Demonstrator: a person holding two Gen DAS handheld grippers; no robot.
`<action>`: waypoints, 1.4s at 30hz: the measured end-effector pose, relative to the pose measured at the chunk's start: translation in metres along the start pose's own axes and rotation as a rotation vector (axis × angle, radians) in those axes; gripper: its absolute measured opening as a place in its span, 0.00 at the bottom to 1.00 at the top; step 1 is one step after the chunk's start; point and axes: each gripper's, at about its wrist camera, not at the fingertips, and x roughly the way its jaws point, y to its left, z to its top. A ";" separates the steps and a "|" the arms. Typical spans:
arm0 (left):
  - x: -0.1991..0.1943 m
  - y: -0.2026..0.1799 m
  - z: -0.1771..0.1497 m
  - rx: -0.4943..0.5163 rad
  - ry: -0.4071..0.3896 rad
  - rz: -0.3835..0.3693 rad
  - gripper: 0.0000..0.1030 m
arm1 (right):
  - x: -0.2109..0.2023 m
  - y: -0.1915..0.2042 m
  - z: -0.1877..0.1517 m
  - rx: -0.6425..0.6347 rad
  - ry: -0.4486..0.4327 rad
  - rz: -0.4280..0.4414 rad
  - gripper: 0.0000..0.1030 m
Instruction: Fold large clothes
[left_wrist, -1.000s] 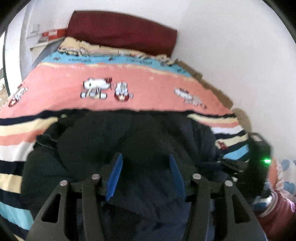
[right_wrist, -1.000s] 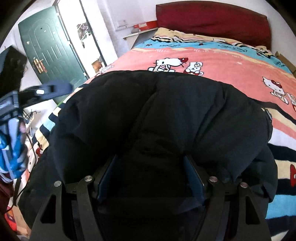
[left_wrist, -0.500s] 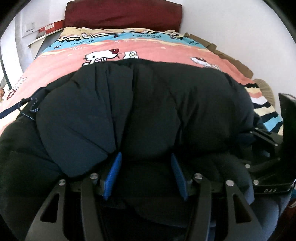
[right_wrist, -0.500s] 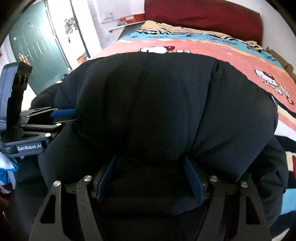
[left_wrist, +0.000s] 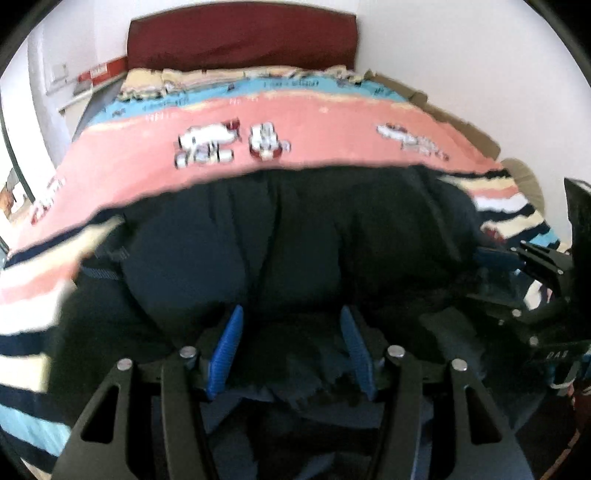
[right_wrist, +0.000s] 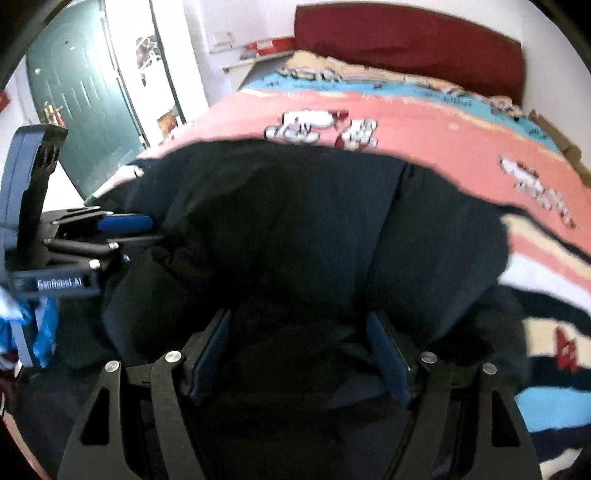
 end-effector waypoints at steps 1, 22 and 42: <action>-0.005 0.001 0.006 0.001 -0.012 -0.002 0.52 | -0.006 -0.001 0.005 -0.001 -0.016 0.004 0.72; 0.115 0.004 0.042 0.018 0.069 0.117 0.57 | 0.086 -0.051 0.059 0.058 0.057 -0.135 0.77; 0.050 -0.002 0.013 -0.024 -0.004 0.057 0.58 | 0.037 -0.034 0.037 0.064 -0.035 -0.058 0.77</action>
